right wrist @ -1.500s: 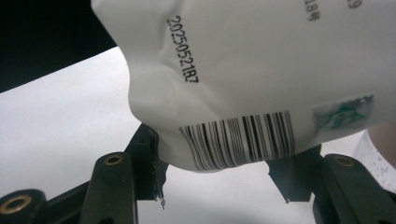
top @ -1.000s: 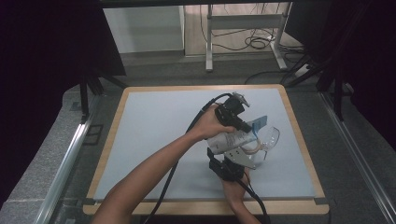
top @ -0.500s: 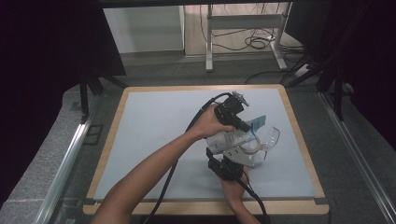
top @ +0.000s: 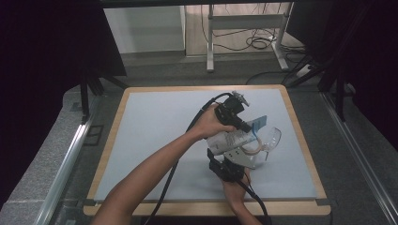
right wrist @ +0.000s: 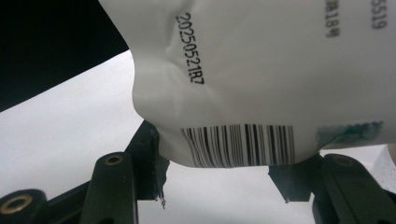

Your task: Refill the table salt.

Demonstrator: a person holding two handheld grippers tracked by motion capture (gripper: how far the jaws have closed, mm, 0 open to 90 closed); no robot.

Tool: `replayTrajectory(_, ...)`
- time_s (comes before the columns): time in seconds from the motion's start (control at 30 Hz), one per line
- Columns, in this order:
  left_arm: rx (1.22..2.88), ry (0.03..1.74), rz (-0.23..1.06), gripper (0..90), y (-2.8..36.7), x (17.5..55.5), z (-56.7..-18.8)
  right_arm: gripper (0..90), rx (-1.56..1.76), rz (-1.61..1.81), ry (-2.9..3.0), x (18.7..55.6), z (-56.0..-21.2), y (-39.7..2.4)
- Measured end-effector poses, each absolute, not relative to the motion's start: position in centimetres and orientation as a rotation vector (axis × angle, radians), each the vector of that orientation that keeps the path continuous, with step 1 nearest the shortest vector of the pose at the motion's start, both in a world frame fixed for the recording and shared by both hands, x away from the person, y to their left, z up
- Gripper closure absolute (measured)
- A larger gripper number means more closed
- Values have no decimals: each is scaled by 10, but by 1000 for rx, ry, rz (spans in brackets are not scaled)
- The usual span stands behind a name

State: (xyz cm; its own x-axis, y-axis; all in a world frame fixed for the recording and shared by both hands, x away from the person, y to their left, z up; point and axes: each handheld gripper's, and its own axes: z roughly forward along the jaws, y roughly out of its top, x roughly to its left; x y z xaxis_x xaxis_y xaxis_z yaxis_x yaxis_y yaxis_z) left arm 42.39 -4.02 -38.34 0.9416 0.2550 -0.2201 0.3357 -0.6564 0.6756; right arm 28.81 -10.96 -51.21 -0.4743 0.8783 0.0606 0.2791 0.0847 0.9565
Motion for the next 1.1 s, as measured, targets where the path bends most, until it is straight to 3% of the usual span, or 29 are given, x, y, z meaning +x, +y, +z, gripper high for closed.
replayTrajectory(1.1, 2348, 411, -163, 900, -42, 429, -379, 458, 1124, 1397, 1826, 287, -506, -109)
